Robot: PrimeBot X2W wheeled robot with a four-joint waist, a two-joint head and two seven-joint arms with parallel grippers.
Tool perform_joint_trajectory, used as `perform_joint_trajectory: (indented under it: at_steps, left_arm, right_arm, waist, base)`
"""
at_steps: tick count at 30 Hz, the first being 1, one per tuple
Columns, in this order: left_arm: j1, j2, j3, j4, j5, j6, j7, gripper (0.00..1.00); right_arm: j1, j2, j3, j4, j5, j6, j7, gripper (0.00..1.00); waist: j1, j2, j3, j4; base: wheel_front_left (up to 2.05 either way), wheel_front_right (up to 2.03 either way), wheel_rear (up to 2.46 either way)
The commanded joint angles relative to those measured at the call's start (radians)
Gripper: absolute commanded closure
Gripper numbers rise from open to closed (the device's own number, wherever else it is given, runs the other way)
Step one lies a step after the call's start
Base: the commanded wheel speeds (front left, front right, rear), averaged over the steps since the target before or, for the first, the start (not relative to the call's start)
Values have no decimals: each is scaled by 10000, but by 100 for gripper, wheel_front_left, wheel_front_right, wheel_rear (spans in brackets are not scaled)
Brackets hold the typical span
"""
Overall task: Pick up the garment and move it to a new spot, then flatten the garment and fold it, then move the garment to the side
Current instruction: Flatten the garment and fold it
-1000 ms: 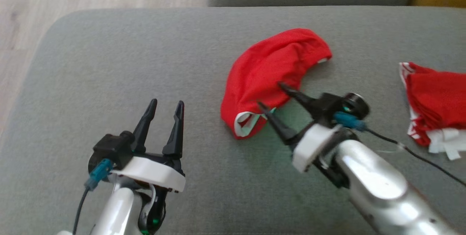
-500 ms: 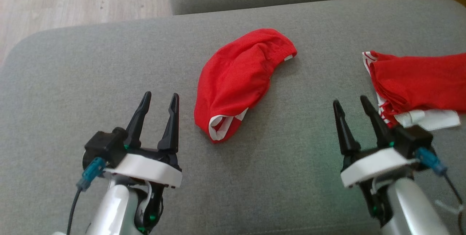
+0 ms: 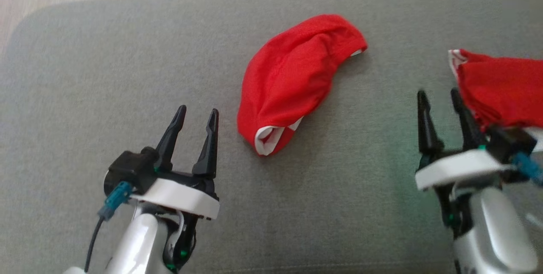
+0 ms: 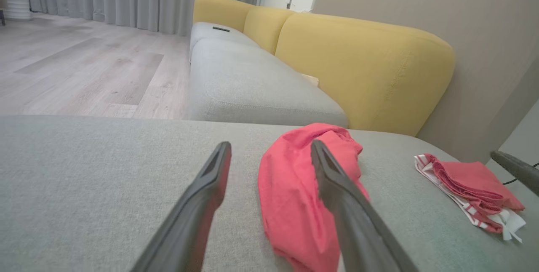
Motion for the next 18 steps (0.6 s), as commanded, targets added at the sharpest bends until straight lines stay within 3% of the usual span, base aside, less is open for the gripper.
perform_joint_trajectory:
  at_steps: [1,13,18]
  left_arm:
    - [-526,70,205,-339,84,-70,-78,0]
    - [-1102,70,-325,-156,-22,-82,-78,0]
    - [-1191,70,-429,-141,-40,-46,-78,0]
  right_arm:
    - [-828,94,108,-77,125,-9,120,0]
    - [-3549,125,297,2852,2987,-9,1763,0]
    - [-4230,-63,318,3719,3644,-9,2137,0]
  waist:
    - [0,0,371,340]
    - [0,0,1255,1492]
    - [0,0,1413,1750]
  base:
    - [0,0,0]
    - [0,0,0]
    - [0,0,0]
